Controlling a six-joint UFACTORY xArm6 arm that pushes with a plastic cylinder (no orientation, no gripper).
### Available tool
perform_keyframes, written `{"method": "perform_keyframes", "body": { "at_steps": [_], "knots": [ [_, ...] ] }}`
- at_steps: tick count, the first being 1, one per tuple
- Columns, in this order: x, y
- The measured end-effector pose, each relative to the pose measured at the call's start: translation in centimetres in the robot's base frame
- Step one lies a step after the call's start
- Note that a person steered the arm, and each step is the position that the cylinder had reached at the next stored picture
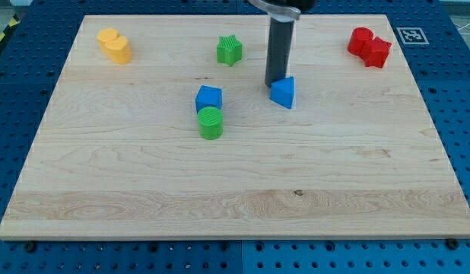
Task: Move blue triangle towards center right
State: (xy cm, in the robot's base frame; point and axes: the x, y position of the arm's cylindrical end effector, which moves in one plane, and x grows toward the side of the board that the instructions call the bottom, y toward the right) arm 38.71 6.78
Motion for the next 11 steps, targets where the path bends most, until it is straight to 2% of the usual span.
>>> {"method": "perform_keyframes", "body": {
  "at_steps": [1, 2, 4, 8, 11],
  "knots": [
    [2.9, 1.4],
    [3.4, 1.9],
    [3.2, -3.9],
    [6.5, -4.6],
    [6.5, 4.8]
  ]
}}
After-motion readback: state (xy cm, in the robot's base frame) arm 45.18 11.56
